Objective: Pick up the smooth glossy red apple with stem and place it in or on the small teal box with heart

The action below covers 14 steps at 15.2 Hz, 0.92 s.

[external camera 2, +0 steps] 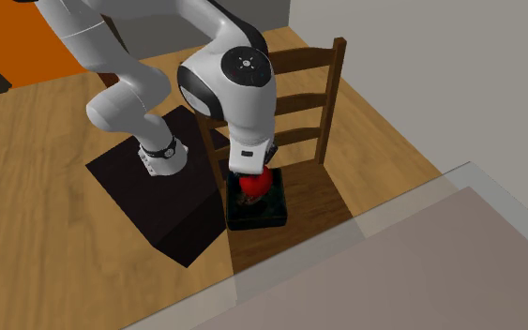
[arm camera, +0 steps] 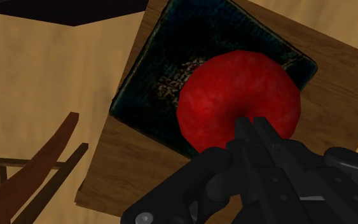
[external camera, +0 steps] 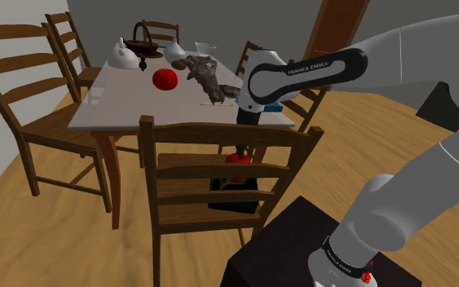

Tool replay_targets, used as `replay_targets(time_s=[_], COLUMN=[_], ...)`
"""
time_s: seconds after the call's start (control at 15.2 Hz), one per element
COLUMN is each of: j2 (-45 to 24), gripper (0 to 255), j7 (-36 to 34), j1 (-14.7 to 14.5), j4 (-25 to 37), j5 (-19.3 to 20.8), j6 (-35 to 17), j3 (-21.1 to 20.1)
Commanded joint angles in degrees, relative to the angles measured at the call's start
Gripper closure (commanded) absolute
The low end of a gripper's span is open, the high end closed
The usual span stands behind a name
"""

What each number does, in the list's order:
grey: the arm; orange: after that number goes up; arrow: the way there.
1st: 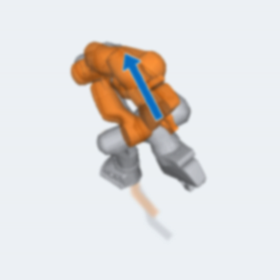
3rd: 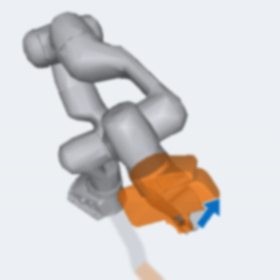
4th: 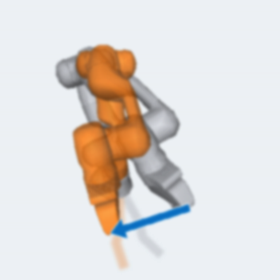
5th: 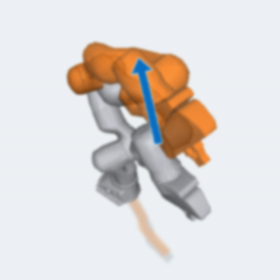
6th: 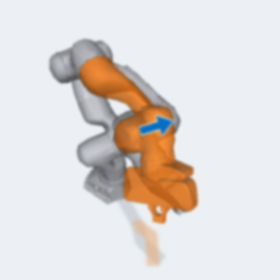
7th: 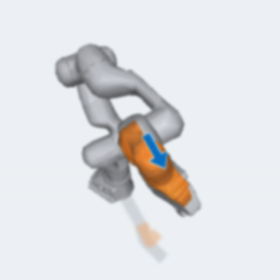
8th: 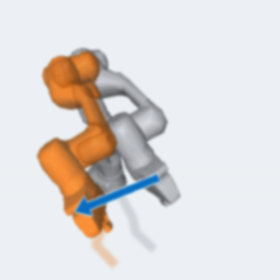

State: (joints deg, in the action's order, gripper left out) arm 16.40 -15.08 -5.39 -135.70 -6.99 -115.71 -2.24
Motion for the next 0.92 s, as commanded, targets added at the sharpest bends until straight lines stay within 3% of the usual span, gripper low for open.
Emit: replay_targets(time_s=[0.0,0.26,0.33,0.66,0.86], j2=[-0.1,-0.1,-0.1,-0.1,1.3], gripper=[255,255,0,0,0], j7=[0.0,0.0,0.0,0.0,-0.2], j1=[0.0,0.0,0.0,0.0,0.3], j4=[-0.1,-0.1,-0.1,-0.1,4.5], j5=[0.0,0.0,0.0,0.0,0.4], j6=[-0.2,-0.2,-0.2,-0.2,5.8], j3=[0.0,0.0,0.0,0.0,0.4])
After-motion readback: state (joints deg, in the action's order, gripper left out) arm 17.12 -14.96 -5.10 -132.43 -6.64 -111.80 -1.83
